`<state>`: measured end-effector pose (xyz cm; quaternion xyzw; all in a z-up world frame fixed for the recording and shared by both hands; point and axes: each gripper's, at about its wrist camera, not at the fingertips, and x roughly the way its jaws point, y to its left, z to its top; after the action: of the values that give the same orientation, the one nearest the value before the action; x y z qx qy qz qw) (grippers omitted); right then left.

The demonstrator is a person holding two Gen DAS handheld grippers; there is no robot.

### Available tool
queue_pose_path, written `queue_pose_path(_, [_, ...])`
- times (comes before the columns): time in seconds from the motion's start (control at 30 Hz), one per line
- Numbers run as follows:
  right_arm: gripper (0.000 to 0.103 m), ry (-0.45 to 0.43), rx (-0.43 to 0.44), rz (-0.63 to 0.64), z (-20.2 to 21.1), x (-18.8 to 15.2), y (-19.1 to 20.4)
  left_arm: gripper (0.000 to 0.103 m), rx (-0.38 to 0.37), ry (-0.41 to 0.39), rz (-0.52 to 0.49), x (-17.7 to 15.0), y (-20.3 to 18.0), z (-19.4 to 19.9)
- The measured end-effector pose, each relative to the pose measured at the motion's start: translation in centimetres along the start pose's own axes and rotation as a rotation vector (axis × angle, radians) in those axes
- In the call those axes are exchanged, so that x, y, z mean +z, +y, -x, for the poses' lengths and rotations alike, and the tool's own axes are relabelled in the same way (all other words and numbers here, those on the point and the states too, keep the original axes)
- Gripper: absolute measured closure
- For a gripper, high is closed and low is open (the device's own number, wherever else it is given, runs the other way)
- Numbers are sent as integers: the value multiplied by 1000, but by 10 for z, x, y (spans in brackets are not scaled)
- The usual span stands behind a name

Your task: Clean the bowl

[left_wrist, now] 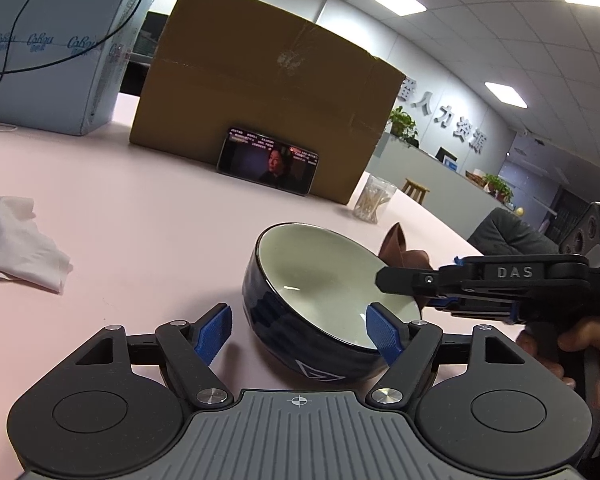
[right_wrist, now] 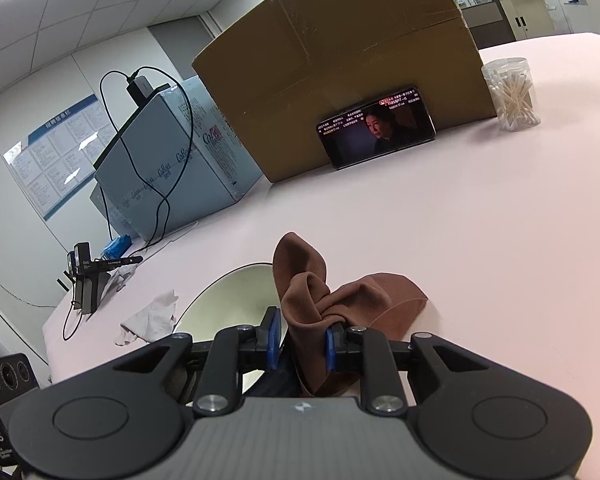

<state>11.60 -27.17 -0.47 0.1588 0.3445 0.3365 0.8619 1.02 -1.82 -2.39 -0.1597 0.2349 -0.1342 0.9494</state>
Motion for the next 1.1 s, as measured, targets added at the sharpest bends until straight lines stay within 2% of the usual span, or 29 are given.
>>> queue_pose_path(0.7, [78,-11,42,70,23,-14,-4,27,-21,37,10,1,2,-4])
queue_pose_path(0.8, [78,-17,36,68,21,-11,-2,21,-44,41,19,2,3,-6])
queue_pose_path(1.0, [78,-26,32,36,11,-6,-3,14,-39,35,49,2,6,-5])
queue_pose_path(1.1, [77,-33,61,18,18,-12,-9,14,-37,47,58,3,7,-7])
